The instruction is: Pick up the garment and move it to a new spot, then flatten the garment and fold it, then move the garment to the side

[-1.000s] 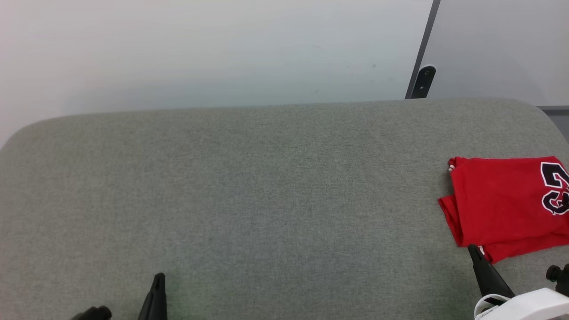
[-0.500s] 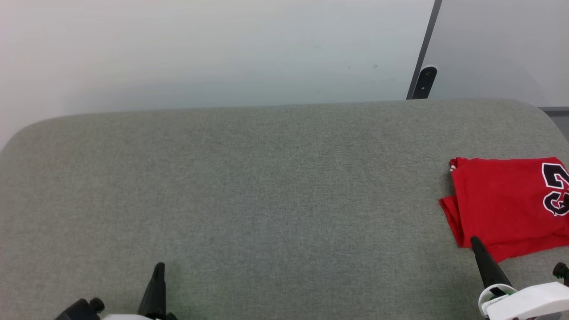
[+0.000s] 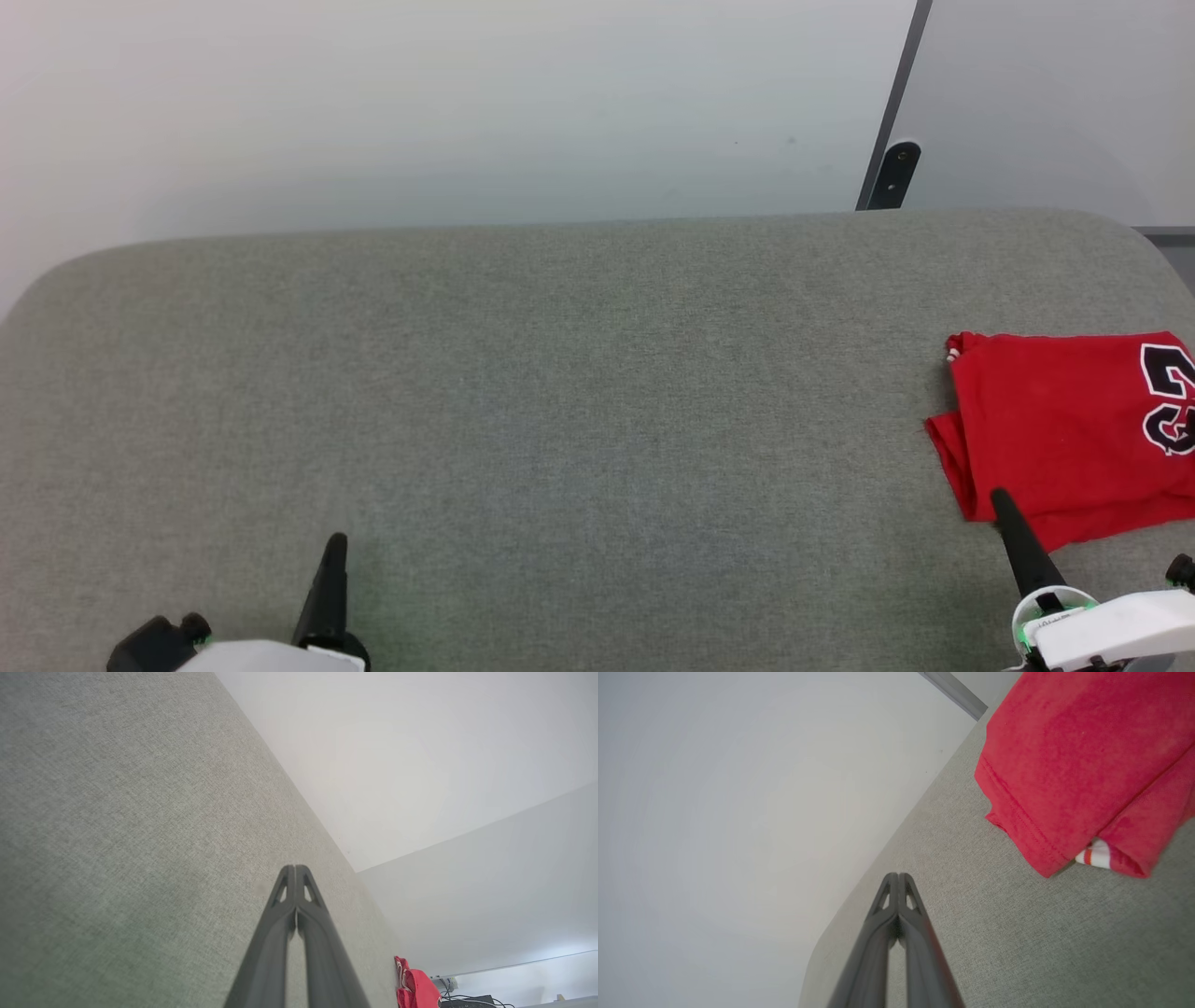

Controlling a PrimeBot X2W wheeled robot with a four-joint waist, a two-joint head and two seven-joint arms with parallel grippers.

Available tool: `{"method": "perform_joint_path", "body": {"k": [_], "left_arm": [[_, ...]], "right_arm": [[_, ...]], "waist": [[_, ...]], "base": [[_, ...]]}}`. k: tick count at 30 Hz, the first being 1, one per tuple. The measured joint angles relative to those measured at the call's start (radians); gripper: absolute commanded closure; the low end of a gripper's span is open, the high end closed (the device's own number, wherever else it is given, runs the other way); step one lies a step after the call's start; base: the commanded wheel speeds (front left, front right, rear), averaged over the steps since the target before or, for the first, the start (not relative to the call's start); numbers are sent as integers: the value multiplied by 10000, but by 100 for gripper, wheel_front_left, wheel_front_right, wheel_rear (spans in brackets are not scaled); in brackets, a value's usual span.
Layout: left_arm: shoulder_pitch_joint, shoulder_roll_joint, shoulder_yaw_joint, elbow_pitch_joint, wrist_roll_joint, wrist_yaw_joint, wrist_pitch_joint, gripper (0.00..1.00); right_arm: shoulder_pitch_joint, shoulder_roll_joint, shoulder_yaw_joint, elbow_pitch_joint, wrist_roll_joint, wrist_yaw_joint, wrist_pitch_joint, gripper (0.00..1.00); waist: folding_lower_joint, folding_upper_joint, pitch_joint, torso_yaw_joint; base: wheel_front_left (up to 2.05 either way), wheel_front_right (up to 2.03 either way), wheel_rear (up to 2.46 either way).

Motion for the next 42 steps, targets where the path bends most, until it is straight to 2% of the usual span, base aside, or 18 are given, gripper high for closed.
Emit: {"method": "perform_joint_path", "body": {"k": [42], "left_arm": [[-895,-98,316,399,-3883,-190,995,100]], "right_arm": [[-603,276,-316,725,3290,0,-2,100]], "waist": [[0,0,-41,106]], "base": [[0,0,0]]}}
